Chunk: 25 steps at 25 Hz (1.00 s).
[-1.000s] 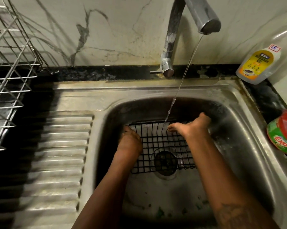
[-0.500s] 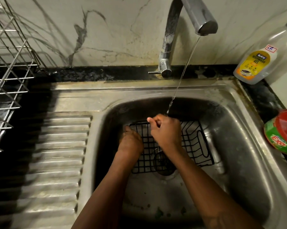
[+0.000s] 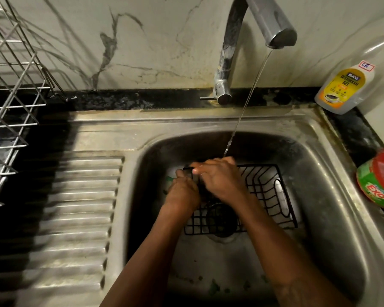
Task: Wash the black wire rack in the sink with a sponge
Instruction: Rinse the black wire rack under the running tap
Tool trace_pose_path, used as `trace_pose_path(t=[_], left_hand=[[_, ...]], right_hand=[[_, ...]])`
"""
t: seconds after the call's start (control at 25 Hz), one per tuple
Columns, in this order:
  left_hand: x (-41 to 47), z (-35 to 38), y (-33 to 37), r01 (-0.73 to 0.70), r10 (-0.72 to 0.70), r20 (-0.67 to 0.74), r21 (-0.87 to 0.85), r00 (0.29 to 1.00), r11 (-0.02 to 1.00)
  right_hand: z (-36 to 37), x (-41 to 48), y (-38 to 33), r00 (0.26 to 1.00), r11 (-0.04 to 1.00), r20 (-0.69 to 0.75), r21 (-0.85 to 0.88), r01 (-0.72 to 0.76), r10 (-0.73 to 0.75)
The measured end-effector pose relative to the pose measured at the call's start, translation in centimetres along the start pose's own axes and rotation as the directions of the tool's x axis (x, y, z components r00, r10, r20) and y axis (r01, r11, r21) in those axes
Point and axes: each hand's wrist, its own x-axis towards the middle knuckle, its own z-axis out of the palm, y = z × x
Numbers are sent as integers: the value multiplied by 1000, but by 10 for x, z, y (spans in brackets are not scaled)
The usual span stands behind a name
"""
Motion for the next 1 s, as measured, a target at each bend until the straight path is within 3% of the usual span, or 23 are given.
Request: trace_pose_path(t=[0.08,0.16,0.24,0.4,0.52,0.68,0.8,0.88,1.0], left_hand=[[-3,5,2,-16,16,6,-74,1000,997],[2,4,0,123,-128,-5,-239,992,963],[9,0,-3,231,-228,39,-235,973,944],[1,-4,-1,214,-213,32,-241,977,947],[4,-1,-8,120,-139,-132,-138,982,983],[12,2,-13,-79,70,-302,-16,951,997],[10,-3,-6,-218,218,-338,37,916,975],[8,-5,-2,-274,265,-321,18,909,961],[7,-9,-1,-269,286,-327,97,901,958]], right_hand=[[12,10,-26,994,995,45,-17,97,-96],[3,3,-10,993,991,32,-70,114,-112],[-17,-16,23,1000,995,-4,-97,8,-8],[-38,-24,52,979,967,-24,-156,-203,201],[-21,-8,38,991,992,52,-32,-121,123],[-21,2,35,991,991,125,118,-64,50],[-22,0,22,981,983,168,170,67,-96],[-24,-1,22,990,972,93,220,87,-110],[-35,-8,43,972,981,-205,174,-81,117]])
